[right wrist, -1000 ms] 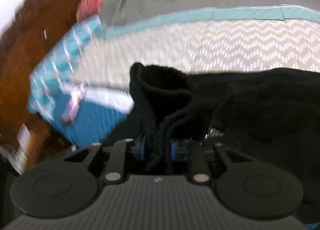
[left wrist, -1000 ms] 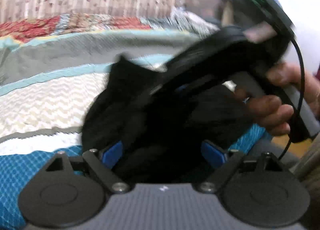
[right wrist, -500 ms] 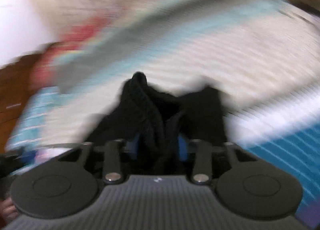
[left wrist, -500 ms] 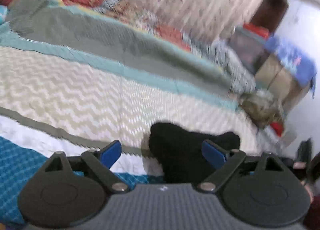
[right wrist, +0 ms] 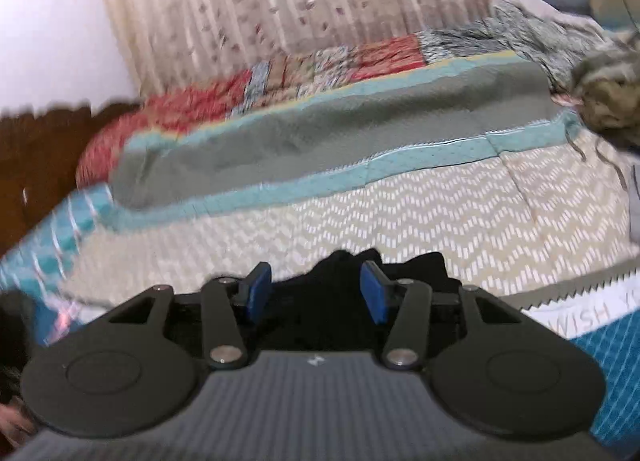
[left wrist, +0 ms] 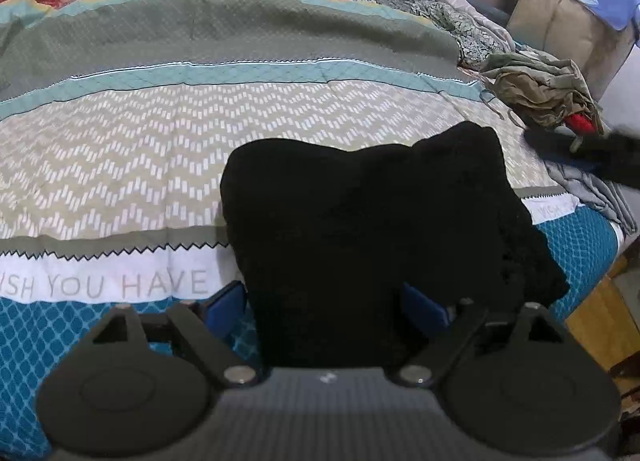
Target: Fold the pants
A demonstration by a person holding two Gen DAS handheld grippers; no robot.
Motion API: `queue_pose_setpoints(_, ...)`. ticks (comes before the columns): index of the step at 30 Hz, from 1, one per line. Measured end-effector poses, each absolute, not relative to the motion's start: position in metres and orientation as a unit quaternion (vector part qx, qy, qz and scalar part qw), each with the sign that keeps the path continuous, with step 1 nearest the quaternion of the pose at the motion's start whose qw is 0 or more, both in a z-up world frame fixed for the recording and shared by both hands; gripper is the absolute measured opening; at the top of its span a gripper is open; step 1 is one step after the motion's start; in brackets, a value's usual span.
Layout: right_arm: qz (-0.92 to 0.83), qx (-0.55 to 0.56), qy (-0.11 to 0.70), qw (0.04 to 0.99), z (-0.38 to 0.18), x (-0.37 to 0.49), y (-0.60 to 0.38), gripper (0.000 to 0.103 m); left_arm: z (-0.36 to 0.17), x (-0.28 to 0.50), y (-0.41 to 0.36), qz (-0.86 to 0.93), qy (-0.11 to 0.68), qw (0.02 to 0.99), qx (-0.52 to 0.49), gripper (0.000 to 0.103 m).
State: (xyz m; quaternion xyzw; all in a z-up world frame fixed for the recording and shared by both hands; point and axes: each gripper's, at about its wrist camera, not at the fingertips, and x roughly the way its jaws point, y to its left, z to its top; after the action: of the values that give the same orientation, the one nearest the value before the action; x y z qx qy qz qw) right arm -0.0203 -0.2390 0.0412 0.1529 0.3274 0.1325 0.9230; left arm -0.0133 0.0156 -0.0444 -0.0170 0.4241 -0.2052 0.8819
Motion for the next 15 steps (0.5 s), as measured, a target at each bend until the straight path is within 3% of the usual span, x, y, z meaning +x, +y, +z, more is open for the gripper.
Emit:
queue_pose_setpoints(4, 0.135, 0.155, 0.383, 0.9, 0.007, -0.012, -0.248, 0.051, -0.042, -0.011, 0.018, -0.202, 0.432, 0.878, -0.029, 0.09)
queue_pose_setpoints(6, 0.138, 0.189, 0.423, 0.875, -0.011, -0.006, -0.251, 0.017, -0.044, -0.008, 0.016, -0.197, 0.44, 0.876, -0.028, 0.09)
queue_pose_setpoints(8, 0.146, 0.211, 0.41, 0.875, 0.003, -0.02, -0.259, 0.007, -0.042, -0.008, 0.014, -0.2, 0.437, 0.877, -0.026, 0.09)
queue_pose_setpoints(12, 0.137, 0.215, 0.355, 0.899, 0.046, -0.051, -0.283, 0.006, -0.032, -0.008, 0.011, -0.212, 0.425, 0.88, -0.031, 0.092)
queue_pose_setpoints(15, 0.103, 0.197, 0.365, 0.904, 0.035, -0.057, -0.294, 0.006, -0.035, -0.004, -0.003, -0.216, 0.427, 0.878, -0.015, 0.093)
